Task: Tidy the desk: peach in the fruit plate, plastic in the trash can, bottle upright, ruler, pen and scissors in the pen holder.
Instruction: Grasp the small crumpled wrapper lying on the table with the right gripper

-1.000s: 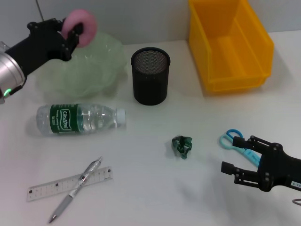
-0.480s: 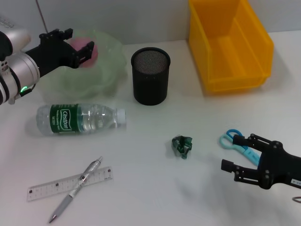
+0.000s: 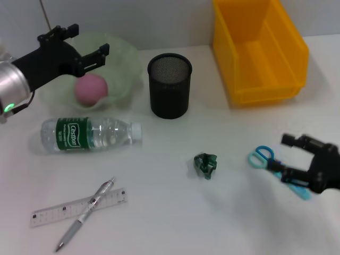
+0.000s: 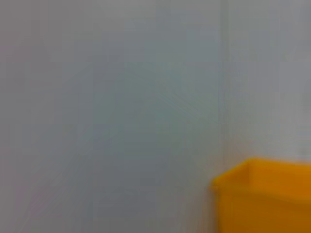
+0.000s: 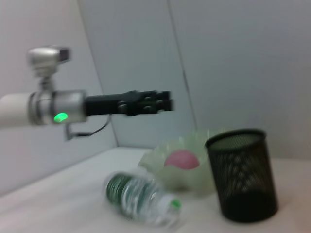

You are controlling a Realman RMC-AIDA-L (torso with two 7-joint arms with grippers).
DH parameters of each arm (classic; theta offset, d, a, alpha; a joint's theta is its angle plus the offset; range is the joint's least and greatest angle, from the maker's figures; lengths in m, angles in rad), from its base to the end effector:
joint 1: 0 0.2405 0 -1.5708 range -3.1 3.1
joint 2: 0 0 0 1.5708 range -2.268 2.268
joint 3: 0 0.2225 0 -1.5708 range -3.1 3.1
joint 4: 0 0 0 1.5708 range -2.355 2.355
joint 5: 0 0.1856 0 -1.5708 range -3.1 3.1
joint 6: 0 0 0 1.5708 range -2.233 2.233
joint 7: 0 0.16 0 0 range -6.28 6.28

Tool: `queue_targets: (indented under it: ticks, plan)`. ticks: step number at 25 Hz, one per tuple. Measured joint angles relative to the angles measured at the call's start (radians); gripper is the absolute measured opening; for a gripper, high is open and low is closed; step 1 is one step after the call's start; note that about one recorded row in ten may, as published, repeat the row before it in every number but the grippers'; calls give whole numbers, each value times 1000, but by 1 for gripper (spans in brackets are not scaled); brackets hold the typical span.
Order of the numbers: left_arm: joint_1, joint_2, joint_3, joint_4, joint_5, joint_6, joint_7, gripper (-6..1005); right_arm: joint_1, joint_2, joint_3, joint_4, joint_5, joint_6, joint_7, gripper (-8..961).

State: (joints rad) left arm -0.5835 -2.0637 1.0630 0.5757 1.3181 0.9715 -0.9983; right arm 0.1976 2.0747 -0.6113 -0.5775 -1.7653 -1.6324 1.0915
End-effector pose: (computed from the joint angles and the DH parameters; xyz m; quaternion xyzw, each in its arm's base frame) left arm -0.1906 0.3866 0.0120 -0.8797 -0.1281 -0.2616 0.3760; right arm 0.2835 0.2286 0.0253 -0.8759 0.2487 0.3203 0.2614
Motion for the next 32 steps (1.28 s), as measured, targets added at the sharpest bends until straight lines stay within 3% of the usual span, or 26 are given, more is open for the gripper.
queue_targets:
  ticks: [1,3,7,8,11,17,25,32]
  plan:
    - [30,2,0,26,0,80,-5,828,-1,1,42,-63,1,-38,65,833]
    - [77,12,0,58,1,227,-8,845,-1,1,52,-104,0,-58,110,833]
    - [135,34,5,57,61,452,-7,862,9,1,54,-331,-23,-85,384,833]
    - [148,32,5,47,96,475,5,862,28,1,45,-441,-73,-94,519,833]
    - [174,17,-1,-8,177,486,66,861,58,1,14,-545,-142,-114,642,833]
    - [198,7,-4,-92,195,550,106,861,157,0,-152,-799,-404,-145,989,832]
    - [203,6,0,-175,196,629,159,860,315,0,-413,-874,-658,-141,1241,832]
    - [202,6,-11,-211,191,588,171,859,378,2,-611,-825,-727,-33,1383,831]
